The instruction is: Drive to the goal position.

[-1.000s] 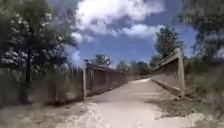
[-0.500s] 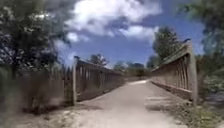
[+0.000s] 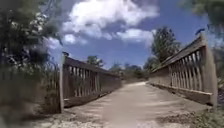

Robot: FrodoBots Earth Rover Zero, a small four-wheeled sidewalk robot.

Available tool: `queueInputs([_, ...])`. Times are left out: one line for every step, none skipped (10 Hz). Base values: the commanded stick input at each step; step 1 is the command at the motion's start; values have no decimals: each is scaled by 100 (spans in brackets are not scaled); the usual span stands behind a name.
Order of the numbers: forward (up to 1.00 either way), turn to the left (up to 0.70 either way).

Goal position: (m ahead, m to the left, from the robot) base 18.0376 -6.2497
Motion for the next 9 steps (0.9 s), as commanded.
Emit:
queueInputs([100,0])
queueInputs([100,0])
queueInputs([100,0])
queueInputs([100,0])
queueInputs([100,0])
queueInputs([100,0])
queueInputs([100,0])
queueInputs([100,0])
queueInputs([100,0])
